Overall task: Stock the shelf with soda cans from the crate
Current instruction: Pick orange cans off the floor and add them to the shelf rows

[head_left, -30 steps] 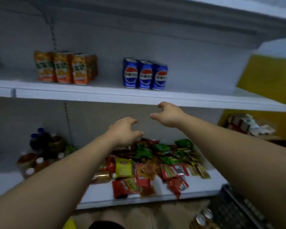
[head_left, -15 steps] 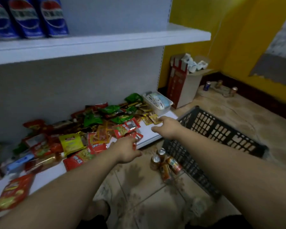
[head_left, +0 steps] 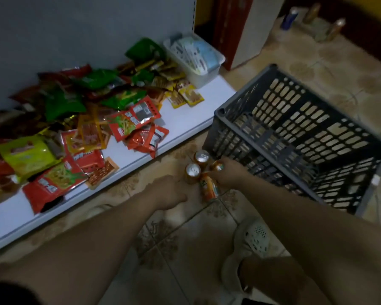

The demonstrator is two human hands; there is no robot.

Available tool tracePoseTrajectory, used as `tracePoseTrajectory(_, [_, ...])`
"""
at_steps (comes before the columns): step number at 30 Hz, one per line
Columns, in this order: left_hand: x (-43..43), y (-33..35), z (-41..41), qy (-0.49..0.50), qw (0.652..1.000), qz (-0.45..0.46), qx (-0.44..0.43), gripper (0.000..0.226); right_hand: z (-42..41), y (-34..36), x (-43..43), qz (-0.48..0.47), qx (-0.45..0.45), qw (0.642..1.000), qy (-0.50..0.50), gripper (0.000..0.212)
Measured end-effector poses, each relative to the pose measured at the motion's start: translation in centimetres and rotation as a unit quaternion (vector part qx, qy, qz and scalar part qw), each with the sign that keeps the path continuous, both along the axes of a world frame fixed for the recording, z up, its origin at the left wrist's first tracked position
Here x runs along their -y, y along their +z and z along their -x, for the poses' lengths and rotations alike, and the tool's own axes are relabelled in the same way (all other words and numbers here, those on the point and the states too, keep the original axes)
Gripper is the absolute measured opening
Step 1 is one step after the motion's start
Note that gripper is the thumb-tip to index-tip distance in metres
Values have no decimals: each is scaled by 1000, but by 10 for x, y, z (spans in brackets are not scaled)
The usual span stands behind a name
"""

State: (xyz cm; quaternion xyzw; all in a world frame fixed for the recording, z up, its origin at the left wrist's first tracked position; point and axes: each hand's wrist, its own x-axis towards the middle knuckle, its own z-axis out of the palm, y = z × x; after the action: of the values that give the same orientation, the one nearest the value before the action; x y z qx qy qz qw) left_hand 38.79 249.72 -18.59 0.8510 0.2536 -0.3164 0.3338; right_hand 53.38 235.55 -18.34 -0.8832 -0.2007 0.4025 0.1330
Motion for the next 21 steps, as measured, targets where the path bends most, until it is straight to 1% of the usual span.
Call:
tracePoseTrajectory(1, [-3,-13,-4,5,1000,13,2,59,-3,-16,-7,-10,-7,1000,5,34])
tracePoseTrajectory(3, [-12,-38,-10,17,999,37,9,61,-8,-50,-22,-28,-10,999,13,52])
tracePoseTrajectory(5, [-23,-62,-13,41,998,49,17,70,-9,-83,-38,-33,-17,999,25,68])
tracePoseTrajectory(7, [-31,-86,-14,69,996,59,8,80,-8,-112,-53,-12,-12,999,39,73])
tracePoseTrajectory(10, [-37,-114,-9,89,993,75,-17,75,-2,-149,-68,19,7,996,84,78])
tracePoseTrajectory(11, [-38,-117,-7,90,993,79,-25,74,2,-158,-70,30,18,995,92,74])
tracePoseTrajectory(13, [-40,-122,-3,86,992,87,-38,74,9,-169,-71,28,72,992,103,56])
tracePoseTrajectory(15, [-41,-122,2,87,992,86,-40,71,15,-167,-70,18,109,985,130,47])
tracePoseTrajectory(17, [-44,-115,9,102,991,84,-33,71,21,-154,-64,-6,116,984,136,46])
tracePoseTrajectory(19, [-45,-98,14,117,989,93,-16,72,29,-131,-57,-50,114,985,116,46])
tracePoseTrajectory(21, [-46,-77,19,123,988,95,-6,82,39,-100,-53,-101,111,986,76,48])
